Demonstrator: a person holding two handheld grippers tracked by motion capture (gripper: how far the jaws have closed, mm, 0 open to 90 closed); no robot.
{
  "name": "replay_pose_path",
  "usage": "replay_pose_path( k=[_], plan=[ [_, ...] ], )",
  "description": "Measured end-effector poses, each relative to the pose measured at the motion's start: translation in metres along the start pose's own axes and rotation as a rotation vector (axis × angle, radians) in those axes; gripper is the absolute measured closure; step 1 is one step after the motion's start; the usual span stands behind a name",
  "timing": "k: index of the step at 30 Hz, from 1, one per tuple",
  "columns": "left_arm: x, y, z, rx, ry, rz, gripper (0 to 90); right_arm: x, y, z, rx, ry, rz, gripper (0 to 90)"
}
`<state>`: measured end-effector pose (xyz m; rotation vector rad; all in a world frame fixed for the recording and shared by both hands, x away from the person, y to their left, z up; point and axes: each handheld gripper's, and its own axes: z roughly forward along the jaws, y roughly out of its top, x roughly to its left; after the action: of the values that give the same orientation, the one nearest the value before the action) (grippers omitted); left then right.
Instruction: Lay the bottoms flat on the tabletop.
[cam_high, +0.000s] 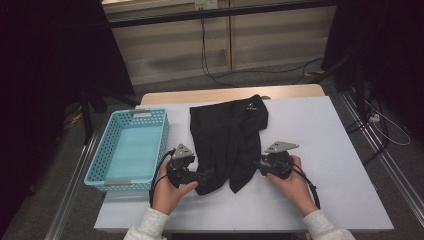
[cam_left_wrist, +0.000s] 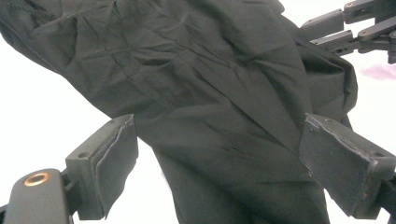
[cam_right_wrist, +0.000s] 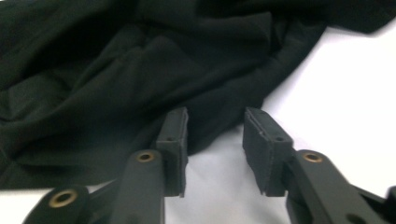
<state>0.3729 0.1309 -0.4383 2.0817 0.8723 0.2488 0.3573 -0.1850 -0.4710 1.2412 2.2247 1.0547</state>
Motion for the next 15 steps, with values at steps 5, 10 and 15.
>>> replay_pose_path(
  k=[5,10,15],
  plan=[
    [-0.001,-0.001,0.002,0.004,-0.001,0.001,12.2,0.002,0.002,0.003,-0.001,0.021,-0.022,87.0],
    [-0.003,-0.001,0.003,0.006,-0.012,-0.004,12.5,0.000,0.002,0.003,-0.007,0.042,-0.006,90.0],
    [-0.002,-0.001,0.002,0.006,-0.012,0.000,12.8,-0.005,0.002,-0.007,-0.034,0.059,0.022,90.0]
  ],
)
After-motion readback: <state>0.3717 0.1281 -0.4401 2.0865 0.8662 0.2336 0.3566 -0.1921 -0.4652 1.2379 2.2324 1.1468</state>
